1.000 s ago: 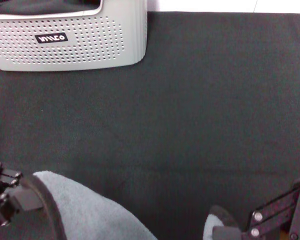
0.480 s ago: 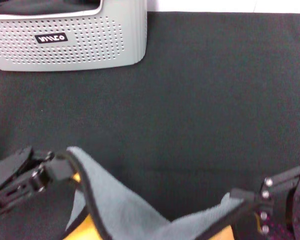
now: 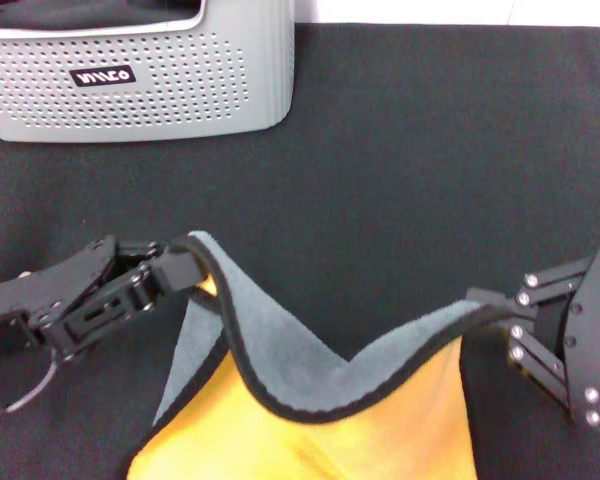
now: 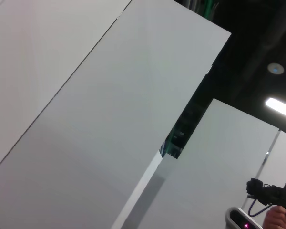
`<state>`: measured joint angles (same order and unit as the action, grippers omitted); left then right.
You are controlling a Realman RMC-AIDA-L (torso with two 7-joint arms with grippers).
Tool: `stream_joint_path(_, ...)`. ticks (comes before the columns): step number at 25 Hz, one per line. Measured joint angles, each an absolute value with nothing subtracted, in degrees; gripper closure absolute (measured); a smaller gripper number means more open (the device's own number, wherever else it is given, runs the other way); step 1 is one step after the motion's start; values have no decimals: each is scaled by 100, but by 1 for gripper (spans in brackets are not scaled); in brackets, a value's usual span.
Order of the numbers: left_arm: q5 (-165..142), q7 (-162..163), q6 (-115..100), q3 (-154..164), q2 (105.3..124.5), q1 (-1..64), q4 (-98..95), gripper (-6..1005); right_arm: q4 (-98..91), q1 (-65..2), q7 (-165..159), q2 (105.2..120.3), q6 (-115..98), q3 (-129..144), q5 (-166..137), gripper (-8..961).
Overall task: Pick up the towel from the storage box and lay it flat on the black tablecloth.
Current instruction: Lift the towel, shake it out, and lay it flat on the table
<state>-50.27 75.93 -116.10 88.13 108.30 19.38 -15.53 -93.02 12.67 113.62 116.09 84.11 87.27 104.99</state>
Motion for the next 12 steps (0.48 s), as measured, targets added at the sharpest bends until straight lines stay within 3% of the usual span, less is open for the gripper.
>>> stream_joint_path(12,-5042,7291,-10700,8693,11065,2156,-1414,992,-7940,324,11849,11611,7825,8761,10566,934)
